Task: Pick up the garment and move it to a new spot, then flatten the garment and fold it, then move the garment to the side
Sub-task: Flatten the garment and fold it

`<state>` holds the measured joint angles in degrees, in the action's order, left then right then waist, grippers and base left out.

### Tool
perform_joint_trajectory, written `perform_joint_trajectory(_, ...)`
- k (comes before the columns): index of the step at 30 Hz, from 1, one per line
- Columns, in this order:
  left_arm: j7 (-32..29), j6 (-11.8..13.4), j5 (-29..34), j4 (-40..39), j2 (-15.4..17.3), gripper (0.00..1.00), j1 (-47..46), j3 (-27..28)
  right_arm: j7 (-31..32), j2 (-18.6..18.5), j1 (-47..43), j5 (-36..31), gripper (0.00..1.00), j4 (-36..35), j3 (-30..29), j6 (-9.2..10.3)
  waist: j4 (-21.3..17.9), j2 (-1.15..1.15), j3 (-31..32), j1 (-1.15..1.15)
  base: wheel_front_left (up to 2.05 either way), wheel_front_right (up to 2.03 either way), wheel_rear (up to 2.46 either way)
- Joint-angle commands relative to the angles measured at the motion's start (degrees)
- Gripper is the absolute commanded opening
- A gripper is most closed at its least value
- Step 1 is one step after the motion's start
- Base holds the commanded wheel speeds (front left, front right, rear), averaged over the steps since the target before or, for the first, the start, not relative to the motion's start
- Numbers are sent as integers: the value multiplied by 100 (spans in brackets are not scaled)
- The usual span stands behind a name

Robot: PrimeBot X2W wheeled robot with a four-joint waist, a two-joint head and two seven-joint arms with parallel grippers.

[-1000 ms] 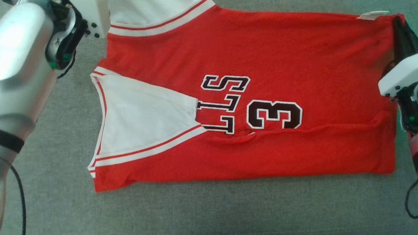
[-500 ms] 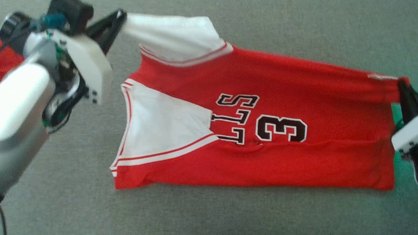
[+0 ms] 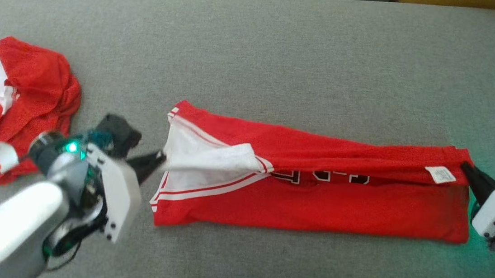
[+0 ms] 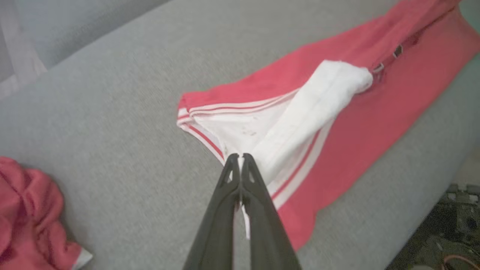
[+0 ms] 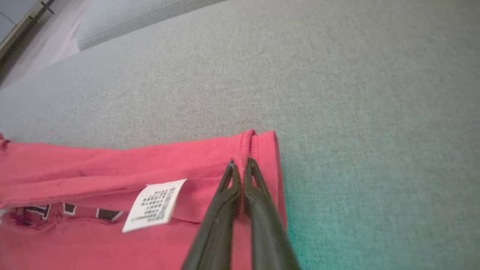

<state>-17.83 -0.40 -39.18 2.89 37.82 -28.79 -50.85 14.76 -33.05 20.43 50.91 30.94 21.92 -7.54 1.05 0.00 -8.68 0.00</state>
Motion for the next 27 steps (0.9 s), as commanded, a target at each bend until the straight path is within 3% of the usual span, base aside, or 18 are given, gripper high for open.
perform_joint_trajectory(1, -43, 52, -63, -215, 287, 0, -206, 280, 127, -244, -64, -18, 0, -233, -45, 5, -16, 0, 10, 0, 0, 0, 0)
perform_joint_trajectory(9, -428, 85, -128, -358, 384, 0, 54, 25, 1168, -202, -561, -176, 0, -783, -472, 5, -96, 0, 27, 0, 0, 0, 0)
perform_joint_trajectory(15, -340, 121, -11, -164, 269, 0, 73, -73, 1505, -8, -799, -576, 0, -949, -864, 5, -139, 0, 47, 0, 0, 0, 0)
perform_joint_trajectory(16, -301, 147, 26, -103, 237, 0, 77, -85, 1535, 41, -832, -695, 38, -978, -936, 5, -146, 0, 51, 0, 0, 0, 0)
perform_joint_trajectory(17, -238, 179, 70, -49, 197, 10, 80, -94, 1568, 106, -868, -813, 100, -965, -1031, 5, -154, 0, 62, 0, 0, 0, 0)
perform_joint_trajectory(18, -188, 212, 90, 9, 152, 38, 95, -100, 1610, 176, -901, -928, 100, -963, -1113, 5, -161, 0, 74, 0, 0, 0, 0)
perform_joint_trajectory(19, -147, 234, 91, 65, 110, 58, 116, -106, 1673, 248, -941, -1016, 100, -982, -1170, 5, -167, 0, 87, 0, 0, 0, 0)
perform_joint_trajectory(20, -113, 244, 83, 113, 71, 91, 136, -113, 1703, 319, -973, -1077, 100, -1025, -1245, 5, -170, 0, 98, 0, 0, 0, 0)
perform_joint_trajectory(21, -82, 254, 70, 160, 36, 100, 154, -115, 1670, 392, -992, -1141, 100, -1078, -1355, 5, -171, 0, 110, 0, 0, 0, 0)
perform_joint_trajectory(27, 458, 564, -38, 404, -198, 100, 233, 174, 1101, 809, -990, -1544, 100, -1527, -1955, 5, -178, 0, 283, 0, 0, 0, 0)
